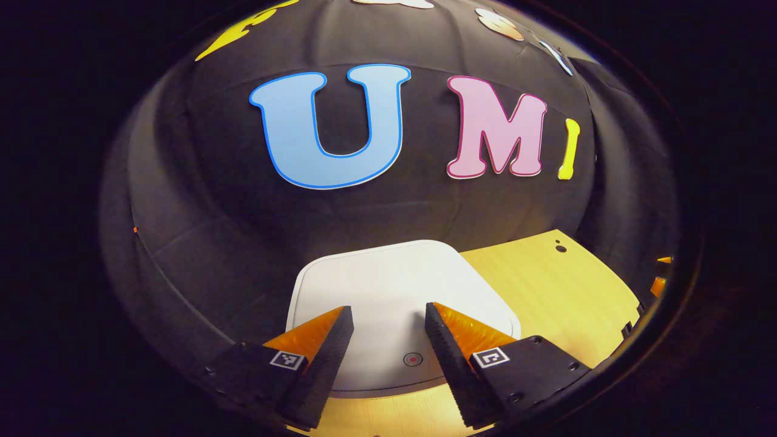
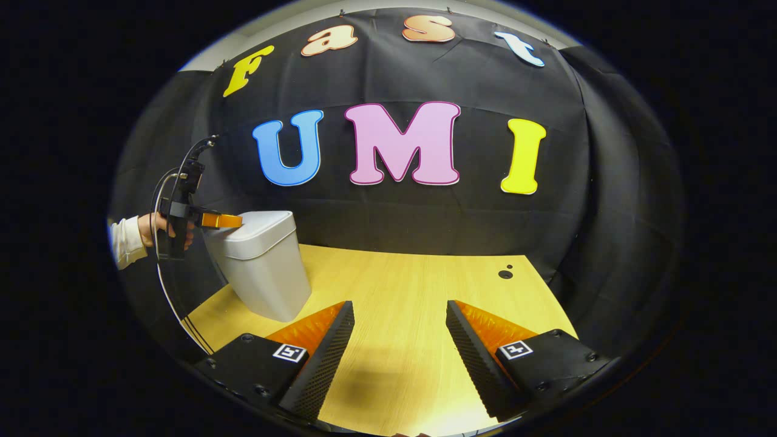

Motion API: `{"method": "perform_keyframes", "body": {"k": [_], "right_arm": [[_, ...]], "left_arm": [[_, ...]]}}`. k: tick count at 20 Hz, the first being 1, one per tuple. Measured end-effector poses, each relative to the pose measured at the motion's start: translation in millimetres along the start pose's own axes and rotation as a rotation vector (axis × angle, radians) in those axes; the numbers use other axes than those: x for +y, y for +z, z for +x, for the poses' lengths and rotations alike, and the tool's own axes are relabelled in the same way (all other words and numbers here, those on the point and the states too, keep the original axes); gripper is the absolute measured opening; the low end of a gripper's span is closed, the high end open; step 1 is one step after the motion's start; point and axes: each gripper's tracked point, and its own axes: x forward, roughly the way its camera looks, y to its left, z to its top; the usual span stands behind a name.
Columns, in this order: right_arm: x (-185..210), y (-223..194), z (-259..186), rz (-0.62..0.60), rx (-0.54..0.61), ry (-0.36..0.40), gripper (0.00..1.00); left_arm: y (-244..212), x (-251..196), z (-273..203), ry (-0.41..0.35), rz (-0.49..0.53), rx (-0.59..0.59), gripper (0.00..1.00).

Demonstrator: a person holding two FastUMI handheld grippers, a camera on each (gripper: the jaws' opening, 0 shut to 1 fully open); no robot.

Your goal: Press the lid of the desktop garbage bin to open it, pick up the crumpled paper on the desktop and throw it into the bin, then pick up the pop can on the desktop and drop it into the bin, and finally close the garbage bin lid.

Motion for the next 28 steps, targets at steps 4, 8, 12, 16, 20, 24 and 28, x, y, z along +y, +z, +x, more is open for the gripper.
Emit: {"method": "perform_keyframes", "body": {"k": [4, 8, 12, 16, 20, 24, 28], "right_arm": [[4.1, 23.7, -30.1, -0.020, -0.054, -0.018, 0.98], [22.3, 33.5, -63.5, 0.043, -0.085, -0.028, 0.98], [37.9, 29.5, -99.8, 0.064, -0.093, -0.070, 0.99], [54.8, 16.3, -126.9, 0.070, -0.078, -0.085, 0.99], [55.2, 27.1, -129.2, 0.084, -0.147, -0.091, 0.98], [30.6, 46.6, -114.5, 0.074, -0.207, -0.114, 0.98], [7.4, 60.4, -102.3, 0.042, -0.218, -0.036, 0.98]], "left_arm": [[33.8, -3.4, -26.2, 0.035, 0.025, -0.149, 0.94], [46.3, -37.8, -71.6, 0.035, 0.013, -0.245, 0.94], [43.1, -94.9, -141.3, -0.005, 0.095, -0.401, 0.94], [20.7, -172.2, -190.0, -0.126, 0.092, -0.403, 0.95], [40.7, -208.8, -228.0, -0.188, 0.097, -0.492, 0.94], [46.4, -230.7, -243.6, -0.165, 0.058, -0.510, 0.94], [60.4, -239.6, -253.9, -0.095, -0.042, -0.518, 0.94]]}}
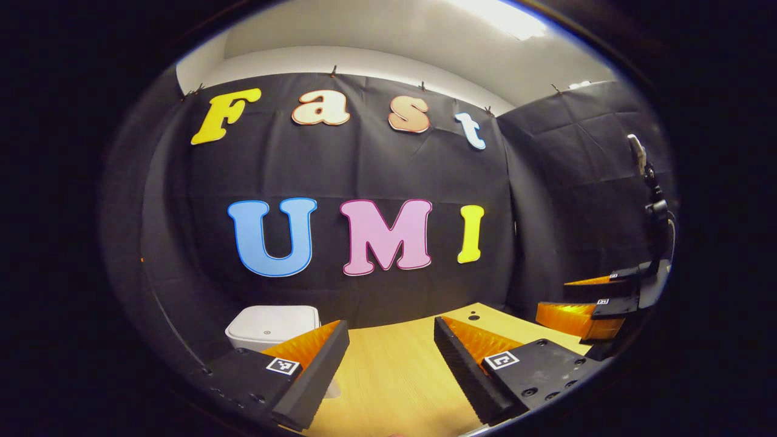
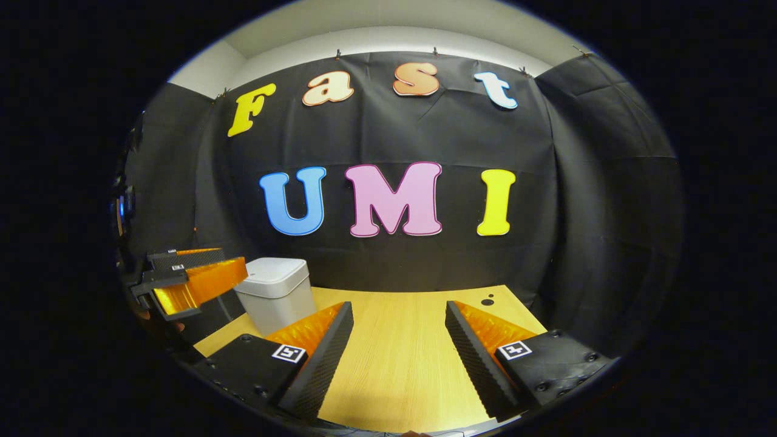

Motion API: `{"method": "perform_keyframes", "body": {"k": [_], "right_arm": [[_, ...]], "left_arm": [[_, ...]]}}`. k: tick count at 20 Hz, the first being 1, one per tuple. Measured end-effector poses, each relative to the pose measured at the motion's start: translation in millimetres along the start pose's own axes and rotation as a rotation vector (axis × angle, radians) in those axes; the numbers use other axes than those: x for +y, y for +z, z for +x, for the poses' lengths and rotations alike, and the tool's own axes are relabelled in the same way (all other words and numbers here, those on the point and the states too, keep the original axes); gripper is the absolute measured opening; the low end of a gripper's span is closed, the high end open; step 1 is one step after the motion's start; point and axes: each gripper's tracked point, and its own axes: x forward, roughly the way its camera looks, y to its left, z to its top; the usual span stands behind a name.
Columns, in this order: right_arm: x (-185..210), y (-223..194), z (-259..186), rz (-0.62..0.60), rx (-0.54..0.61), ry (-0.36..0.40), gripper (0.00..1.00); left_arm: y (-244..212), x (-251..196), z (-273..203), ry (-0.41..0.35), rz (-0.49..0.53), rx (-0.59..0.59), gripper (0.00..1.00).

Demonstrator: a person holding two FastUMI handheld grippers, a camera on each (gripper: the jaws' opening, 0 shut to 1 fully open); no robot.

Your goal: Press the lid of the desktop garbage bin to open it, pick up the crumpled paper on the desktop and throw it into the bin, then pick up the pop can on the desktop and drop it into the bin, and finally close the garbage bin lid.

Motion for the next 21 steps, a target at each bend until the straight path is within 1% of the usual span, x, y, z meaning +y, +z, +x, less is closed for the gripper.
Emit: {"method": "perform_keyframes", "body": {"k": [2, 4, 6, 9, 11, 12, 14, 16, 19, 21], "right_arm": [[-20.0, 10.1, 7.0, -0.043, -0.037, 0.015, 0.98], [-30.3, 10.6, 14.4, -0.070, -0.048, 0.047, 0.98], [-37.3, 13.5, 16.9, -0.094, -0.066, 0.091, 0.98], [-47.3, 12.1, 18.9, -0.143, -0.084, 0.134, 0.98], [-51.2, 17.4, 20.3, -0.159, -0.102, 0.137, 0.98], [-53.1, 20.1, 22.2, -0.163, -0.112, 0.125, 0.98], [-52.3, 24.0, 21.3, -0.123, -0.108, 0.092, 0.98], [-40.9, 36.0, 20.2, -0.093, -0.134, 0.092, 0.98], [-37.8, 45.5, 23.2, -0.142, -0.155, 0.088, 0.98], [-30.3, 45.2, 24.9, -0.149, -0.150, 0.100, 0.97]], "left_arm": [[-0.9, 7.0, 3.3, 0.080, 0.036, 0.010, 0.94], [-11.2, 7.0, -0.5, 0.157, 0.036, 0.055, 0.95], [-16.6, 3.9, 1.9, 0.206, 0.014, 0.067, 0.95], [-10.6, 1.7, -2.2, 0.261, 0.045, 0.063, 0.94], [-1.5, -2.8, 1.2, 0.251, 0.063, 0.043, 0.94], [1.9, -4.5, 4.1, 0.242, 0.070, 0.041, 0.94], [8.0, -4.7, 9.8, 0.223, 0.080, 0.031, 0.95], [17.4, -5.9, 15.8, 0.201, 0.089, -0.008, 0.94], [17.0, -5.6, 21.1, 0.183, 0.071, -0.015, 0.94], [26.6, -5.1, 20.0, 0.164, 0.064, -0.058, 0.95]]}}
